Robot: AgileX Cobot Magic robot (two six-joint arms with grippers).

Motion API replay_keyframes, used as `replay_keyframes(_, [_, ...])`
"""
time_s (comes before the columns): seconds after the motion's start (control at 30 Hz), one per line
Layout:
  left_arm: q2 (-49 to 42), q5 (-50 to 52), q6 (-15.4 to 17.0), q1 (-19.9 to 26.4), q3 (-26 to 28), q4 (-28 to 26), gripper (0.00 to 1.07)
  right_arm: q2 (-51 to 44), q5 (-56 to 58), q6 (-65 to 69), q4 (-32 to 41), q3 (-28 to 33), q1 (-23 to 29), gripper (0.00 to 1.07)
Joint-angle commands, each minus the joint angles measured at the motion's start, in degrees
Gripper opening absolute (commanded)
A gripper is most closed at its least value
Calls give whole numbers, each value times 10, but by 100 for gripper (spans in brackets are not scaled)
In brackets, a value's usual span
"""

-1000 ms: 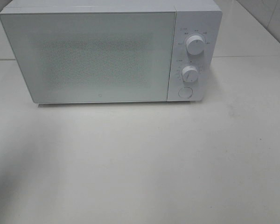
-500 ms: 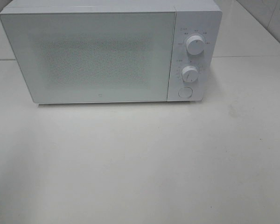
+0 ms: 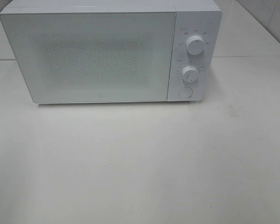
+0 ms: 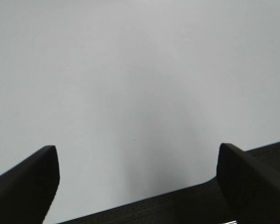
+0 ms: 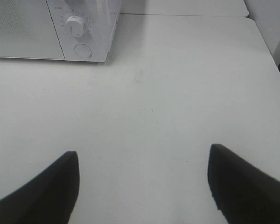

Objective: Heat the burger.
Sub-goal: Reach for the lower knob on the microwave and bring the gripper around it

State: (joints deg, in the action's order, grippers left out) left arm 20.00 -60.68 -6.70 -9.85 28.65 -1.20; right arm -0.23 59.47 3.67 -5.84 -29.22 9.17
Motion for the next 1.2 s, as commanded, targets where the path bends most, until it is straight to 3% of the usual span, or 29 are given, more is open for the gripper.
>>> replay_keyframes(0.03, [-3,11,6,2,-2,2,84,-15,-4,-6,-3,1,-2,74])
replay_keyframes(0.4, [-3,11,6,2,-2,2,84,-15,-4,-6,-3,1,-2,74])
replay_keyframes(0.6, [-56,12,6,3,-2,2,84,-15,-4,-7,-3,1,-2,74])
replay_keyframes(0.7, [-105,12,6,31,-2,2,84,-15,-4,-7,-3,1,-2,74])
replay_keyframes(0.73, [-135,12,6,64,-2,2,84,-15,-4,-7,-3,1,-2,74])
replay_keyframes(0.83, [-179,12,6,101,-2,3,84,-15,-4,-7,-3,1,-2,74])
replay_keyframes(1.2, [-219,13,6,106,-2,5,84,-9,-4,-6,-1,1,-2,74])
